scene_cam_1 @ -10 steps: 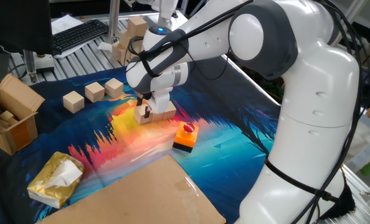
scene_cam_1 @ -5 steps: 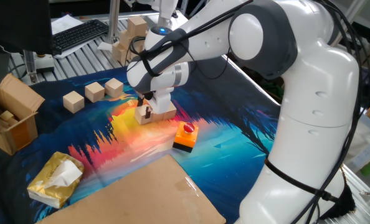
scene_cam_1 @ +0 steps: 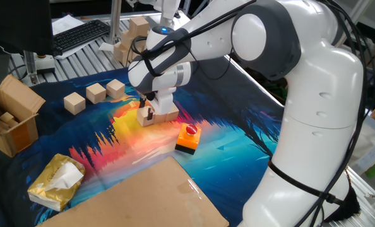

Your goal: Stack the blocks into a pyramid shape

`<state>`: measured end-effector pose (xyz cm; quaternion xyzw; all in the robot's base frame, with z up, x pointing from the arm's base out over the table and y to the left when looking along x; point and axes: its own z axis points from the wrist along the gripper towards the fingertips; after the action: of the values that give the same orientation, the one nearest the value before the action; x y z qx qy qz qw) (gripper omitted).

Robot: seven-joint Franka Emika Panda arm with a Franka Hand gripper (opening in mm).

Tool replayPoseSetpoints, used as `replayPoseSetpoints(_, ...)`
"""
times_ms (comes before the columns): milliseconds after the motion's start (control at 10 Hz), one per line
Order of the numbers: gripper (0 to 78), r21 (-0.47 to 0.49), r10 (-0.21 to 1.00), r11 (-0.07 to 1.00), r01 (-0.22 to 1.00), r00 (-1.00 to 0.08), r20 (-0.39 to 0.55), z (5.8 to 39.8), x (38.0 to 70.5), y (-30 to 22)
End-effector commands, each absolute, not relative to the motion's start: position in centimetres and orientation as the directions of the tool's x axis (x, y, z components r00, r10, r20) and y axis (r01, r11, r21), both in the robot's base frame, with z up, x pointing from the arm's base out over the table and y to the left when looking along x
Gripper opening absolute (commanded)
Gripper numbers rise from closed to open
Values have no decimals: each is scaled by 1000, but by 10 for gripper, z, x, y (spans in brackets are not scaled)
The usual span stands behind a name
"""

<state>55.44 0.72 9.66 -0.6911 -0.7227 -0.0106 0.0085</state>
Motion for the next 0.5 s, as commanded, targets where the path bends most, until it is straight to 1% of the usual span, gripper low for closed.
replayPoseSetpoints(100,11,7,998,49,999,-49,27,98,555,7)
replayPoseSetpoints(200,11,7,998,51,999,-51,27,98,555,7)
replayPoseSetpoints(300,774,7,998,51,999,-51,27,98,555,7)
replayPoseSetpoints(500,774,7,998,51,999,-51,27,98,555,7)
